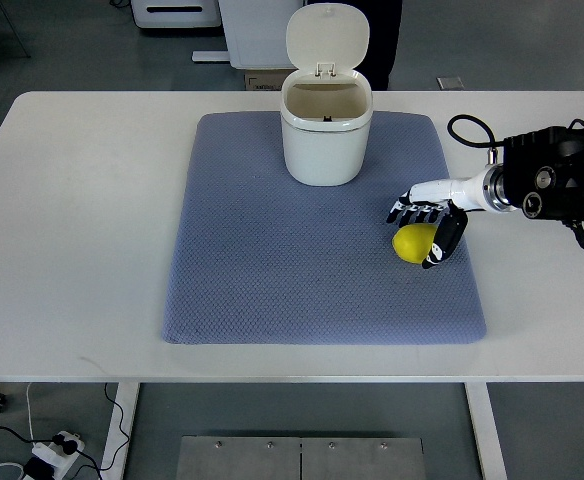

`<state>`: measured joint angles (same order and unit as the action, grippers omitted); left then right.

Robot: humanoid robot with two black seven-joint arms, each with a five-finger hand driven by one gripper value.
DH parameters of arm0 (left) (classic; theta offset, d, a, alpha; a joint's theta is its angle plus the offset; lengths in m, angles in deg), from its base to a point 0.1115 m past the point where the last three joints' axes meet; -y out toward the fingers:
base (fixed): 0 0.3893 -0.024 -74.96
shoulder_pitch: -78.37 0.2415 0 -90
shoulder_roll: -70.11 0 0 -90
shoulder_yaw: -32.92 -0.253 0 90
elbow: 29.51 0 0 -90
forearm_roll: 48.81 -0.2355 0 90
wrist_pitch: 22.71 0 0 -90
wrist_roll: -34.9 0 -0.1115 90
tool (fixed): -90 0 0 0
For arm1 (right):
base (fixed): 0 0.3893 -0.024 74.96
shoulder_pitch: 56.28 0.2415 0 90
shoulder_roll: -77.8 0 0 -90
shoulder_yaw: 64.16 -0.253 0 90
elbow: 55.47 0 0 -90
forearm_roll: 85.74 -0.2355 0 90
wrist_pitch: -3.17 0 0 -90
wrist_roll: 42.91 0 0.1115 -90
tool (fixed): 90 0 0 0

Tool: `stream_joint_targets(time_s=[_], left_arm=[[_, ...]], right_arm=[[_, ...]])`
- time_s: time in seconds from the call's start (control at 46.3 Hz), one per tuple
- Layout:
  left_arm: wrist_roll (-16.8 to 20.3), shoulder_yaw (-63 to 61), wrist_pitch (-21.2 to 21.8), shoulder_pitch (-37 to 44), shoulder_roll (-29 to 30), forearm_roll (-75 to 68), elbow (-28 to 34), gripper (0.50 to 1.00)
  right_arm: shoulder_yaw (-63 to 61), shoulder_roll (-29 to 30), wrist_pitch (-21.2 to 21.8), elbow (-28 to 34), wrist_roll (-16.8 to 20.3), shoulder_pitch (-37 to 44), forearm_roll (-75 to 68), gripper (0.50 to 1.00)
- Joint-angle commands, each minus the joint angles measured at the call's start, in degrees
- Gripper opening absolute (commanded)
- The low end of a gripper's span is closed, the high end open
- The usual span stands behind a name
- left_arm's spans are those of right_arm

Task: Put lemon in trash with right hand
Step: 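Close the right hand's fingers around the yellow lemon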

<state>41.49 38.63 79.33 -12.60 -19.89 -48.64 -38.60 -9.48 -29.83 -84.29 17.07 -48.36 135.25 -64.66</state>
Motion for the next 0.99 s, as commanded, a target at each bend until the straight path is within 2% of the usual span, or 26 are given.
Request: stream_joint_targets(time_s=[0.0, 0.345, 0.604, 0.777, 0.971], left_arm=[[0.00, 0.00, 0.00, 0.00, 0.00, 0.00, -0.05, 1.000], [0.00, 0.00, 0.00, 0.00, 0.00, 0.00, 0.04, 1.000], [0.00, 0.00, 0.00, 0.00, 0.00, 0.00, -0.05, 1.000], [0.00, 0.00, 0.00, 0.00, 0.00, 0.00, 0.04, 1.000], [0.00, 0.00, 0.00, 0.00, 0.00, 0.00, 0.04, 1.000]], right_arm=[[-0.02, -0.04, 0.00, -0.03, -0.08, -0.19, 0.10, 0.795], [-0.02, -0.04, -1.22, -0.12, -0.35, -0.89, 0.11, 0.757], [-0.02, -0.04, -2.19, -0.20, -0.70, -1.07, 0.19, 0.636], [-0.10, -0.13, -2.54, -0.55, -0.70, -0.89, 0.11, 0.500], [-0.02, -1.01, -2.54, -1.87, -0.70, 0.60, -0.16, 0.500]])
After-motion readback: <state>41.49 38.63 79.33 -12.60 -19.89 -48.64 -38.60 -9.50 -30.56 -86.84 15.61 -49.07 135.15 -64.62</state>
